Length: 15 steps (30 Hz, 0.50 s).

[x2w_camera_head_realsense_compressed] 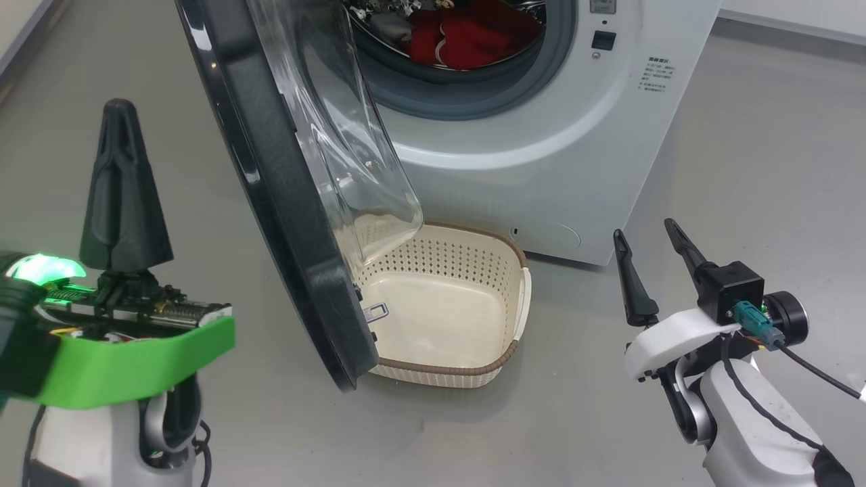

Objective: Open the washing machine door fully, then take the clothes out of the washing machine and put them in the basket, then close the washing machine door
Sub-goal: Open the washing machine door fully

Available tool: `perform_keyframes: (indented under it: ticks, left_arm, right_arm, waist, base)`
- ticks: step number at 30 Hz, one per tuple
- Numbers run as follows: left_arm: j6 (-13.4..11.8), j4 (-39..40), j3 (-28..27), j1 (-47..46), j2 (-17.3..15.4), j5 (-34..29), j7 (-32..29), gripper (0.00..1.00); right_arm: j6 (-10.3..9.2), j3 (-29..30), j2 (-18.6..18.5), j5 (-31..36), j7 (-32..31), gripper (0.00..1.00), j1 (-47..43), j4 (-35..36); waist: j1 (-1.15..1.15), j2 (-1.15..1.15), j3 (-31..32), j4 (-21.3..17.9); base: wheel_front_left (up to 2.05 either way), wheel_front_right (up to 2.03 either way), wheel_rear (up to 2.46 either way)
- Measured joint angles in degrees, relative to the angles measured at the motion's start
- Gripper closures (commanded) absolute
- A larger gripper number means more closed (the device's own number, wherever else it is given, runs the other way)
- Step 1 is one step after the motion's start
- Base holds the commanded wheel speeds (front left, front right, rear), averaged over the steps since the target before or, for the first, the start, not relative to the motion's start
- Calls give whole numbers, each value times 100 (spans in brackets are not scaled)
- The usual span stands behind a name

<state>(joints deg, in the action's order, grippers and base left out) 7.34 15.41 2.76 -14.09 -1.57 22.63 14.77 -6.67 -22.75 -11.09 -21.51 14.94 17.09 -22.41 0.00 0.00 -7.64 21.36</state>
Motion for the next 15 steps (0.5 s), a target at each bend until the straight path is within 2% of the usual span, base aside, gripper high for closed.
perform_keyframes:
  ticks: [5,11,15]
  left_arm:
    - [0,563,588,2,-7,-100,1,100]
    - [0,848,1724,37,-32,-305,1,100]
    - [0,820,2619,221,-283,-427,1,100]
  right_arm:
    - [11,38,21,8,0,0,-2,7]
    - [68,60,53,58,0,0,-6,8]
    - [108,90,64,93,0,0,-10,3]
  waist:
    - [0,0,-16,2]
    - [0,0,-26,0]
    - [0,0,-31,-1]
  base:
    - [0,0,0]
    - [0,0,0]
    - [0,0,0]
